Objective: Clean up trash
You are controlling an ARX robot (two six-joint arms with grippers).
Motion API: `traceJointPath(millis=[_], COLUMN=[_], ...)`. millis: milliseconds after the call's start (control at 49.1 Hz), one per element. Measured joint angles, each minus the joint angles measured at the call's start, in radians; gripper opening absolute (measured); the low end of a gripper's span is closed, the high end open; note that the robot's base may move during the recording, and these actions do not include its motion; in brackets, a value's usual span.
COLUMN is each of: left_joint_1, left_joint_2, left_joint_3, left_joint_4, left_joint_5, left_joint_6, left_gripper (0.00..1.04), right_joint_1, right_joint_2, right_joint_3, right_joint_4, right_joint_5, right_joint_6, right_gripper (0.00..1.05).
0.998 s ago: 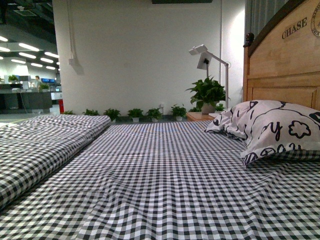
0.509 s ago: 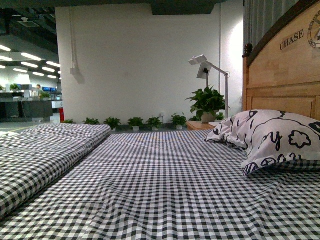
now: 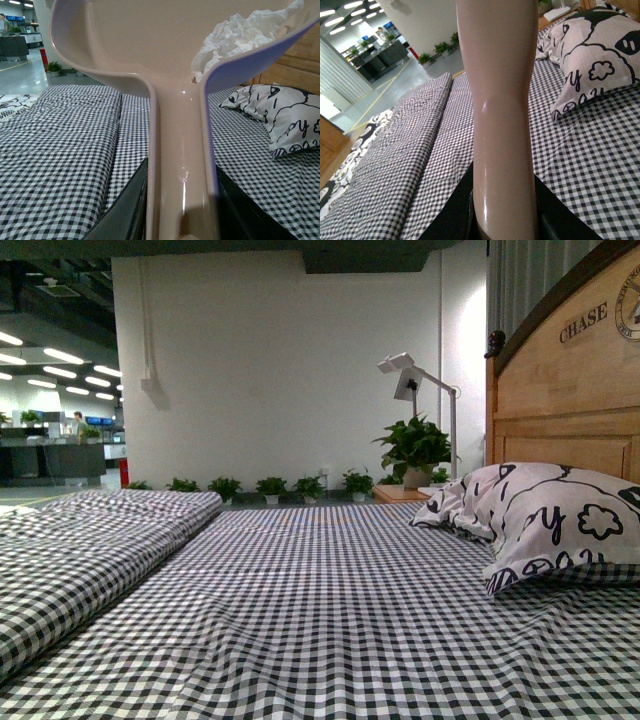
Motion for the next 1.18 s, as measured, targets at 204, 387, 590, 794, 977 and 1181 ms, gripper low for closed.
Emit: traceJointPath(millis=[204, 387, 590, 794, 977, 1181], left_joint_1=[0.000, 0.000, 0.000, 0.000, 0.000, 0.000], left_joint_2=[-0.001, -0.001, -0.001, -0.001, -0.001, -0.001], left_joint_3=[0.000, 0.000, 0.000, 0.000, 0.000, 0.000], left_joint_4=[0.000, 0.000, 0.000, 0.000, 0.000, 0.000], left_joint_5=[0.000, 0.000, 0.000, 0.000, 0.000, 0.000], left_joint_6=[-0.002, -0.002, -0.003, -0.003, -0.003, -0.003], left_gripper=[0.28, 0.28, 0.28, 0.28, 0.28, 0.28], right_joint_1=[0.000, 0.000, 0.000, 0.000, 0.000, 0.000], right_joint_2=[0.000, 0.000, 0.000, 0.000, 0.000, 0.000], right_joint_3=[0.000, 0.000, 0.000, 0.000, 0.000, 0.000], right_joint_4=[0.000, 0.000, 0.000, 0.000, 0.000, 0.000], right_joint_5=[0.003, 0.003, 0.003, 0.003, 0.003, 0.003], right_joint_6=[-0.002, -0.002, -0.002, -0.002, -0.002, -0.002], right_gripper=[0.19, 0.19, 0.19, 0.19, 0.19, 0.19])
